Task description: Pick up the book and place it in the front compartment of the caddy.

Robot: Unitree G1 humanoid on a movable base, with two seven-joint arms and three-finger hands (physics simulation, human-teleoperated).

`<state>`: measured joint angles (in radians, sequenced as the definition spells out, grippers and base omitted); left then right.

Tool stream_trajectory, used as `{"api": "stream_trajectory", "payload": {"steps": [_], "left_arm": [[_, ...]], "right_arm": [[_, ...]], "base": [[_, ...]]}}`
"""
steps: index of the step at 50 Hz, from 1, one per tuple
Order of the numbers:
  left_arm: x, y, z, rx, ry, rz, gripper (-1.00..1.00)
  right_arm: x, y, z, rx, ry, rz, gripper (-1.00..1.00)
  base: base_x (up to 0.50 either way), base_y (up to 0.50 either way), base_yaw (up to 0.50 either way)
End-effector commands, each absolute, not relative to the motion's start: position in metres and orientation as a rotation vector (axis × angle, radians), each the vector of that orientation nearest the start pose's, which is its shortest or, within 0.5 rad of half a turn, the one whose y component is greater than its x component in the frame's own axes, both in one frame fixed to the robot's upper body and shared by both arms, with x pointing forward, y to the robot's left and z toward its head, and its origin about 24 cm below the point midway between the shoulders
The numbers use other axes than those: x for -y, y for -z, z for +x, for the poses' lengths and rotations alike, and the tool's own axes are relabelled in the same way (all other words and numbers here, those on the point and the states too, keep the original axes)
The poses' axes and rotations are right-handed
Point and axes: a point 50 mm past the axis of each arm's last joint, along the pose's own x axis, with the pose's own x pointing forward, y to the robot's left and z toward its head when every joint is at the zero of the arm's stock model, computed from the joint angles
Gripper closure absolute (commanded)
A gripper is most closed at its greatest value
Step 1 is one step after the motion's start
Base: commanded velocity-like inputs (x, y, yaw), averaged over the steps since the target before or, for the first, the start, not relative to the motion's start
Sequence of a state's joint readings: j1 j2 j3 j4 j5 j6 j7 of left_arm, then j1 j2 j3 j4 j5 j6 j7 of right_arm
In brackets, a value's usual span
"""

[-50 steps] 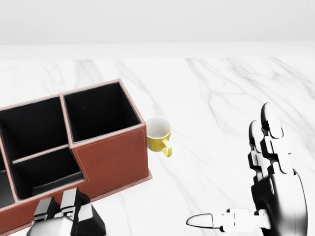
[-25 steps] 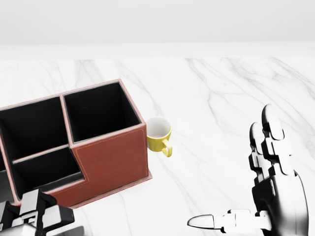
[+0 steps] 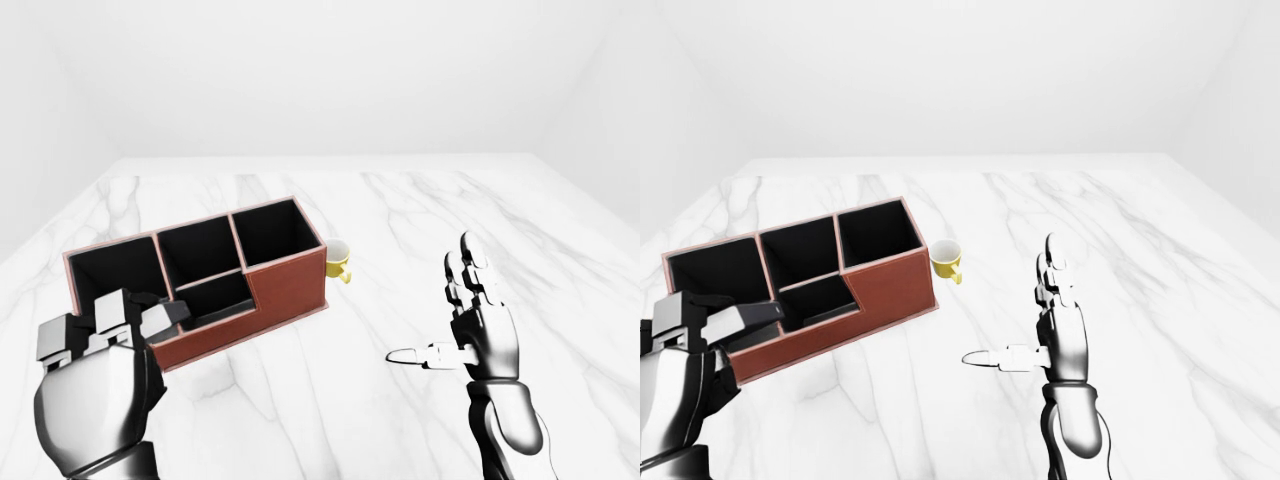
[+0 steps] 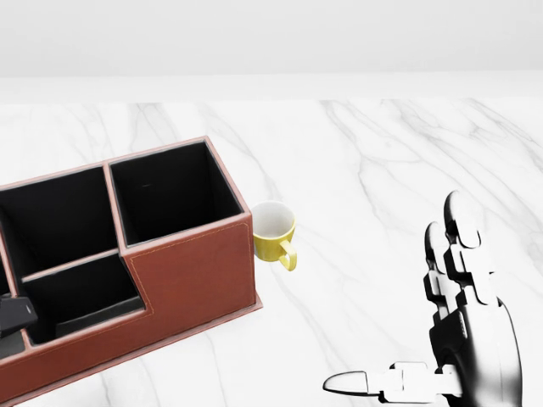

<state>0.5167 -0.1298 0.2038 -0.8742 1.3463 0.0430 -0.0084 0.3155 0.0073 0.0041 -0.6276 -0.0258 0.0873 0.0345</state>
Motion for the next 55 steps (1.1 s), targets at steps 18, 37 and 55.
{"api": "stream_trajectory", "payload": {"steps": [18,37,55], "left_arm": [[-0.193,-0.192,0.163,0.236,-0.594,1.428,1.0],[-0.178,-0.208,0.213,0.341,-0.472,1.474,1.0],[-0.18,-0.203,0.24,0.331,-0.435,1.5,1.0]], "right_arm": [[0.164,-0.112,0.188,0.233,0.052,-0.041,-1.0],[0.166,-0.109,0.187,0.22,0.057,-0.04,-1.0],[0.165,-0.109,0.19,0.223,0.052,-0.037,-1.0]], "base": [[0.0,0.0,0.0],[0.0,0.0,0.0],[0.0,0.0,0.0]]}}
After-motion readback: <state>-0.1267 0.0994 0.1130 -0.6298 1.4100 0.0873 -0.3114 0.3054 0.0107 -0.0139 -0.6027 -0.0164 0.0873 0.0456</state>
